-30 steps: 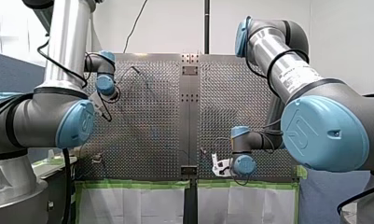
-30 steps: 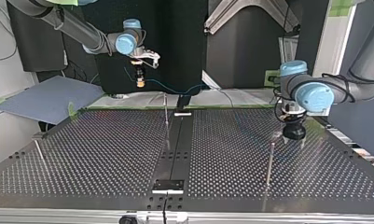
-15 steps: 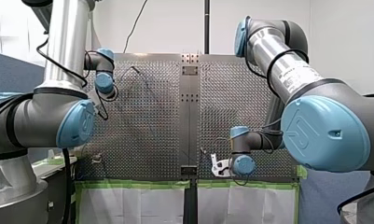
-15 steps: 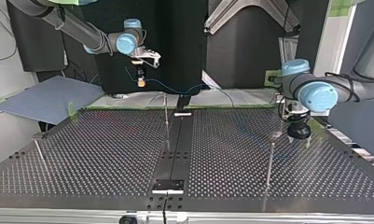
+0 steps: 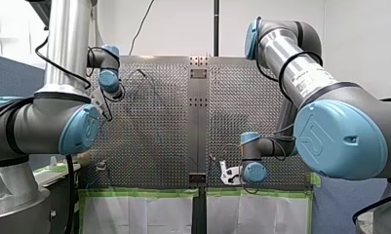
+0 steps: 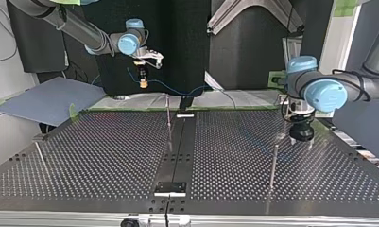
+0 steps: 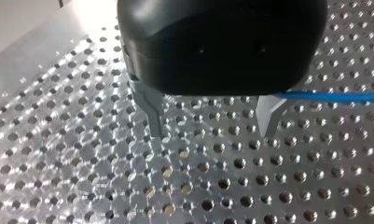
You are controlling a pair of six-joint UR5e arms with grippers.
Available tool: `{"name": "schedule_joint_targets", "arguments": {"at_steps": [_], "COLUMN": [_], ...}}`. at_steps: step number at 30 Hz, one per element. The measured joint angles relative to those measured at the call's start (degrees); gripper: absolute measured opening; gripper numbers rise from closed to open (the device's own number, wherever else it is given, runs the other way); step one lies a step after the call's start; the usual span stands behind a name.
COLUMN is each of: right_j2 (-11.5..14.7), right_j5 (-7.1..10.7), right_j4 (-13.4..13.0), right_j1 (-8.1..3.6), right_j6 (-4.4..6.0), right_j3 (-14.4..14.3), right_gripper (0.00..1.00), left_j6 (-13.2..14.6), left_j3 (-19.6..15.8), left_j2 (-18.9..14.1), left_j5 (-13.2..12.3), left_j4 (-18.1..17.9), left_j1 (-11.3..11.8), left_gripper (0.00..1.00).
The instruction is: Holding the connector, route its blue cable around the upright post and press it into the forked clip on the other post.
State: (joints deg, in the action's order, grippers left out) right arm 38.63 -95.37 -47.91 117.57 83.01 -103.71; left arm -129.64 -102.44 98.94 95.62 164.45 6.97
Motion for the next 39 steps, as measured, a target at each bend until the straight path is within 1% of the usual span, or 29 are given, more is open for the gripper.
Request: {"name": "schedule_joint_targets", "arguments": {"at_steps": [4, 9, 14, 18, 23, 27, 31, 39], "right_j2": [0.0, 0.0, 0.0, 0.0, 0.0, 0.0, 0.0, 0.0], "right_j5": [0.0, 0.0, 0.0, 0.0, 0.0, 0.0, 0.0, 0.13], "right_j4": [0.0, 0.0, 0.0, 0.3, 0.1, 0.0, 0.1, 0.4], "right_j1": [0.05, 0.12, 0.17, 0.26, 0.31, 0.39, 0.53, 0.55], "right_j6": [0.05, 0.08, 0.13, 0.12, 0.2, 0.31, 0.53, 2.05], "right_j3": [0.0, 0.0, 0.0, 0.0, 0.0, 0.0, 0.0, 0.0], "right_gripper": [0.0, 0.0, 0.0, 0.0, 0.0, 0.0, 0.0, 0.0], "left_j6": [0.2, 0.0, -0.1, -0.4, -0.8, -0.2, 1.3, 5.3], "left_j3": [-0.7, -2.1, -2.7, -3.4, -4.6, -6.0, -6.6, -6.8], "left_j2": [-1.4, -3.9, -5.1, -6.0, -8.1, -10.0, -11.9, -16.0], "left_j5": [-0.7, -2.6, -4.3, -5.9, -6.5, -6.3, -5.1, -1.4], "left_j4": [1.8, 3.5, 4.8, 5.5, 5.8, 7.1, 8.9, 13.0], "left_j1": [0.0, -0.1, 0.1, 0.3, 0.7, 0.9, 1.2, 1.4], "left_gripper": [1.0, 1.0, 1.0, 1.0, 1.0, 1.0, 1.0, 1.0]}}
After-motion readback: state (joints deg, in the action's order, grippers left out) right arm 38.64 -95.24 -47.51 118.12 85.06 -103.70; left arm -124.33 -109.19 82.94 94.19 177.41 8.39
